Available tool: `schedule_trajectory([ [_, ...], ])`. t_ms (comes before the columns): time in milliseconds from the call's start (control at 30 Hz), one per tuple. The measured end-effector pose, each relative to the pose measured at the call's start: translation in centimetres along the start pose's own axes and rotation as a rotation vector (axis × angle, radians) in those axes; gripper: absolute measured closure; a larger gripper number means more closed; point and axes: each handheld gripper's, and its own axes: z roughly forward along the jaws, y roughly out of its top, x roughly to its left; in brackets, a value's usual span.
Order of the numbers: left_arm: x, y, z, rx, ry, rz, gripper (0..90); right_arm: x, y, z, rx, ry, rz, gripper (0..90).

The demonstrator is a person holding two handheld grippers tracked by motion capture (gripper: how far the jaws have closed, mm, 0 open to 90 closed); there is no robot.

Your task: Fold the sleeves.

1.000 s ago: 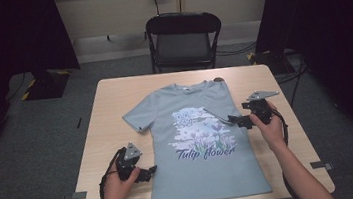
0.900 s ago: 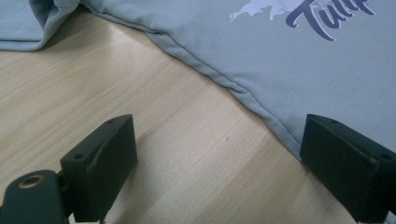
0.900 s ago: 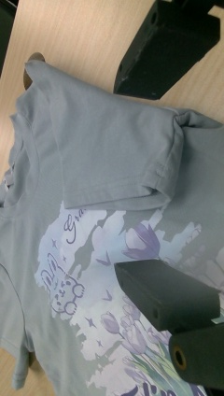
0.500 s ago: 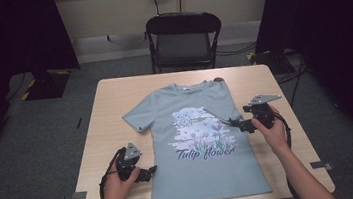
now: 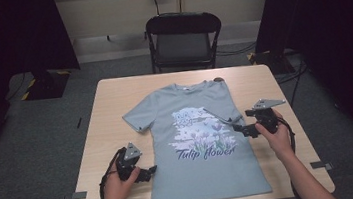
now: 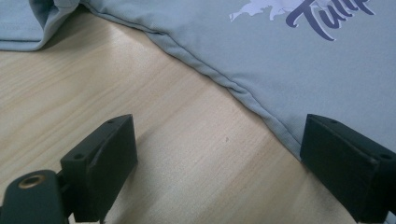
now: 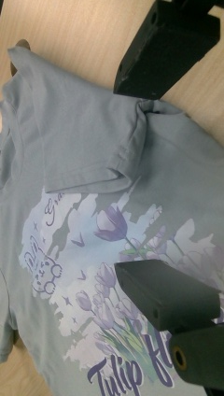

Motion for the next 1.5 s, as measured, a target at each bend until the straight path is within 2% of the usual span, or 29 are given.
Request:
schedule_trajectory([
  [1500, 0.0, 0.0, 0.0, 0.0, 0.0, 0.0, 10.3, 1.4, -3.7, -1.8, 0.026, 0.022, -0.043, 11.6],
])
